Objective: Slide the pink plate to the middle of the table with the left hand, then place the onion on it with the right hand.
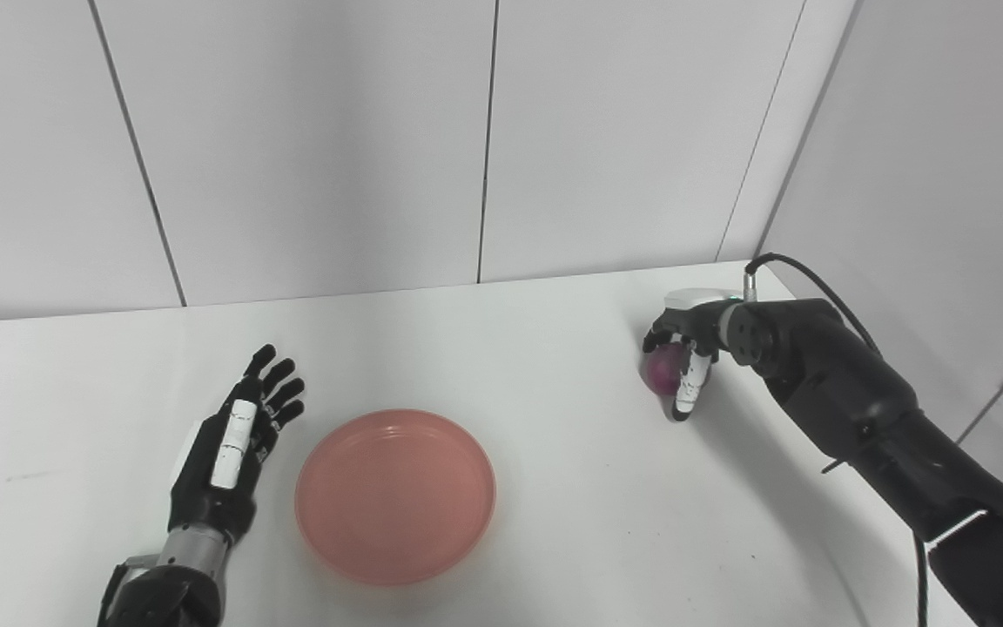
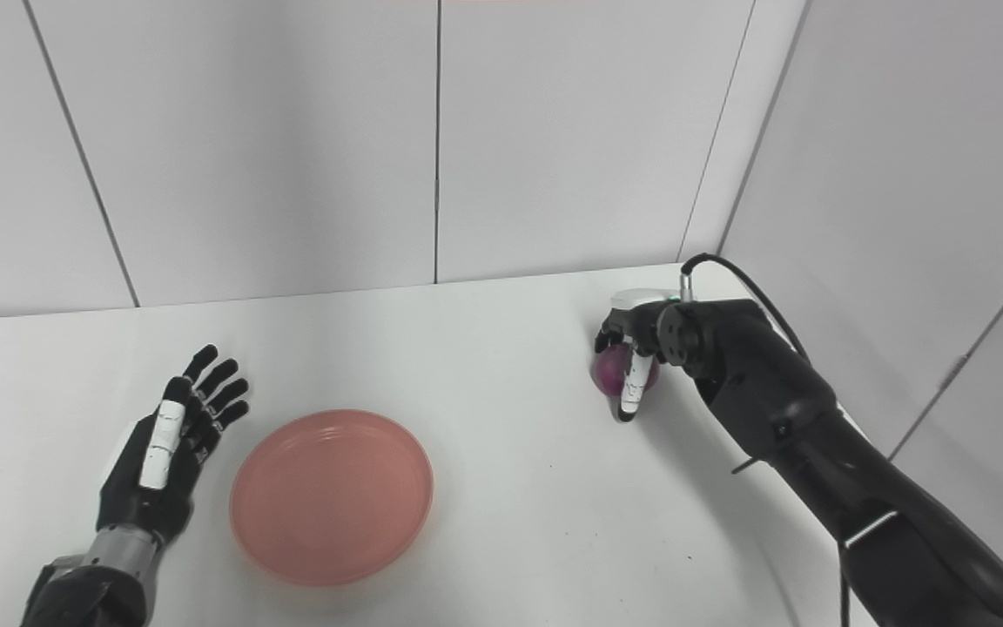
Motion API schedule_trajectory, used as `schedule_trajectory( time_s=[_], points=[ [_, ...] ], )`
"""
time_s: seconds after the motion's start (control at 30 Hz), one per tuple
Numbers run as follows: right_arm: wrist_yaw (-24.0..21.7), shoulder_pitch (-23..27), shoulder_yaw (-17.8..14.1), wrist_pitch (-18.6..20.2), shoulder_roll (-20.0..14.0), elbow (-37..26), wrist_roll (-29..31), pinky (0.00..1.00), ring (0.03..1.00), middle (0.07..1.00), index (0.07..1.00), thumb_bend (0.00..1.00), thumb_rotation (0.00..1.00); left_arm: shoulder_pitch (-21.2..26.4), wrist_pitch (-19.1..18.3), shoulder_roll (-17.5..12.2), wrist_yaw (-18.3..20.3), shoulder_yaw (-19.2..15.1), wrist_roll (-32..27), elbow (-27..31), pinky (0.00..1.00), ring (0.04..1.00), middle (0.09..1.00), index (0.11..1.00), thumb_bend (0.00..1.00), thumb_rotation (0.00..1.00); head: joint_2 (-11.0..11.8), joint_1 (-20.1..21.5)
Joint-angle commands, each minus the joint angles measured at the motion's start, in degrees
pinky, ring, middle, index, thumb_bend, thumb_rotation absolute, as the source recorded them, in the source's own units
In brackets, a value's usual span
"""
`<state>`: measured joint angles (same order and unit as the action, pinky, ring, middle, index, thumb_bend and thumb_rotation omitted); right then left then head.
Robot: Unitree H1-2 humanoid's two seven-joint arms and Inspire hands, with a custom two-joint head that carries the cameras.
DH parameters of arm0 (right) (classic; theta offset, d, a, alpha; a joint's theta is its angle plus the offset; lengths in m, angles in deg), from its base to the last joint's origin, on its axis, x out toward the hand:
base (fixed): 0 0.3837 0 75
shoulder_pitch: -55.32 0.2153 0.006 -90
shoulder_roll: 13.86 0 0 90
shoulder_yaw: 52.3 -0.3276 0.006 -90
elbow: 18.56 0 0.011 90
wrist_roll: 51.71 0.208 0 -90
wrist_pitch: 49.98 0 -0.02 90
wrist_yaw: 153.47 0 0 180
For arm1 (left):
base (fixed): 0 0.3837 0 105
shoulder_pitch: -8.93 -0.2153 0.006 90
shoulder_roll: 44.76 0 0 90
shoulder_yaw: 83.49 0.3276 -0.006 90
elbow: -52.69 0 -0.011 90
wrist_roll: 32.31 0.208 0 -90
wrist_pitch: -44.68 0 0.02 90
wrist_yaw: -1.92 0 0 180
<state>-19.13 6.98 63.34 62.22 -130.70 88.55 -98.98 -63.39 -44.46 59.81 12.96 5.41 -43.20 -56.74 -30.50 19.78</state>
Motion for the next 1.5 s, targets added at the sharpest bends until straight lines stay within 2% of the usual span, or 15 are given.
schedule_trajectory(
  time_s=[0.0, 0.37, 0.67, 1.1, 1.23, 1.3, 1.37, 1.47],
  points=[
    [1.03, 3.14, -0.5, -0.75, -1.04, -0.1, -0.81, 0.61, 0.802, 0.865, 0.82, 0.97, 0.09, -3.85, -2.69, -0.52, -0.53, 0.11, 0.69, -3.67, 0.89, 0.89, 0.916, 0.922, 0.87, 0.82, -0.06, -0.06],
    [0.14, 3.51, 0.41, -0.86, -0.93, 0.05, -1.44, 0.61, 0.795, 0.856, 0.809, 0.97, 0.09, -3.88, -2.83, -0.45, -0.49, 0.05, 0.51, -3.8, 0.88, 0.894, 0.92, 0.924, 0.87, 0.82, -0.27, -0.09],
    [0.66, 3.4, 0.4, -1.5, -0.85, 0.66, -0.79, 0.61, 0.731, 0.785, 0.777, 0.93, 0.08, -3.99, -2.96, -0.49, -0.47, 0.1, 0.55, -3.61, 0.86, 0.889, 0.918, 0.923, 0.87, 0.82, -0.25, -0.01],
    [0.99, 2.85, -0.45, -2.38, -0.93, 0.68, 1.49, 0.6, 0.678, 0.747, 0.777, 0.89, 0.07, -4.0, -3.05, -0.5, -0.27, 0.13, 0.4, -3.77, 0.87, 0.893, 0.926, 0.927, 0.86, 0.82, -0.41, -0.13],
    [1.21, 2.75, -0.63, -2.23, -0.83, 1.08, 2.07, 0.57, 0.666, 0.731, 0.772, 0.89, 0.08, -3.67, -2.31, -0.72, -0.18, 0.21, 0.71, -4.95, 0.88, 0.894, 0.927, 0.931, 0.87, 0.82, -0.43, -0.25],
    [1.21, 2.76, -0.65, -2.31, -0.83, 1.18, 2.44, 0.54, 0.65, 0.721, 0.774, 0.88, 0.08, -3.71, -2.44, -0.72, -0.23, 0.26, 0.76, -4.69, 0.88, 0.893, 0.926, 0.932, 0.87, 0.82, -0.43, -0.25],
    [1.08, 2.85, -0.63, -2.13, -0.76, 1.38, 2.78, 0.46, 0.598, 0.702, 0.763, 0.87, 0.08, -3.78, -2.87, -0.65, -0.21, 0.21, 0.55, -4.22, 0.87, 0.893, 0.926, 0.93, 0.87, 0.82, -0.43, -0.25],
    [1.06, 2.87, -0.57, -1.84, -0.66, 1.57, 2.95, 0.42, 0.568, 0.689, 0.756, 0.85, 0.09, -3.72, -2.95, -0.68, -0.11, 0.22, 0.47, -4.19, 0.88, 0.894, 0.927, 0.931, 0.87, 0.82, -0.43, -0.25]
  ],
)
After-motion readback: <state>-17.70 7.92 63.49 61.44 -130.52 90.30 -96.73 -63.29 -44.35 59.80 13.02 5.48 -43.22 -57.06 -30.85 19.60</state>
